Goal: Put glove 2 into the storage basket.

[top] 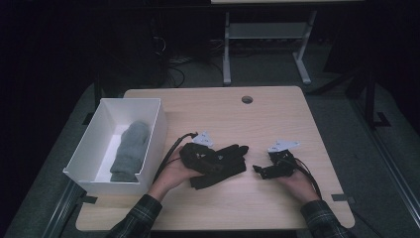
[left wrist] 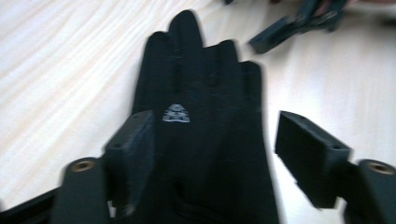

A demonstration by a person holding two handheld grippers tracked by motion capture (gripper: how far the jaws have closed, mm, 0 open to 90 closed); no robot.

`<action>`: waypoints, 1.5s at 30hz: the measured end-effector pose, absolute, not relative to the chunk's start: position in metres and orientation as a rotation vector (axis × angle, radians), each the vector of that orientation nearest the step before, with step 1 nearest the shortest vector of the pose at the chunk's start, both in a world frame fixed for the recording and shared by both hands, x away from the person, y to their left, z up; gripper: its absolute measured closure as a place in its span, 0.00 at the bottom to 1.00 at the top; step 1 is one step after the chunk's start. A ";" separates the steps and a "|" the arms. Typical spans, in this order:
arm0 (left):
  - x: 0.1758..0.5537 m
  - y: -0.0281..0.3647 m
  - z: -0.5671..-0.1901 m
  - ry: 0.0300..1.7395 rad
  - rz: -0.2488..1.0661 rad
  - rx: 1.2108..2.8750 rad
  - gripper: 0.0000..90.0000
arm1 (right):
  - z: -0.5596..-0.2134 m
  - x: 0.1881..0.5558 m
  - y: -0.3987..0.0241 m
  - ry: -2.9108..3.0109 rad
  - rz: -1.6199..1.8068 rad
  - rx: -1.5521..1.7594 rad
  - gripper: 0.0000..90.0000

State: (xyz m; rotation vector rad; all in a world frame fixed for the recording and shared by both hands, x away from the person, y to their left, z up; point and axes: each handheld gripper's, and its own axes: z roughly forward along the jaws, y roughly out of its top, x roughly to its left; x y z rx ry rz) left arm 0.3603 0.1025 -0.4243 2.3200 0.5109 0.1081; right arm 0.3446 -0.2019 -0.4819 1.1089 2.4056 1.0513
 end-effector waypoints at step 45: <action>0.373 0.096 -0.456 0.531 -0.128 2.358 0.75 | -0.482 0.344 -0.201 2.404 1.052 1.113 0.15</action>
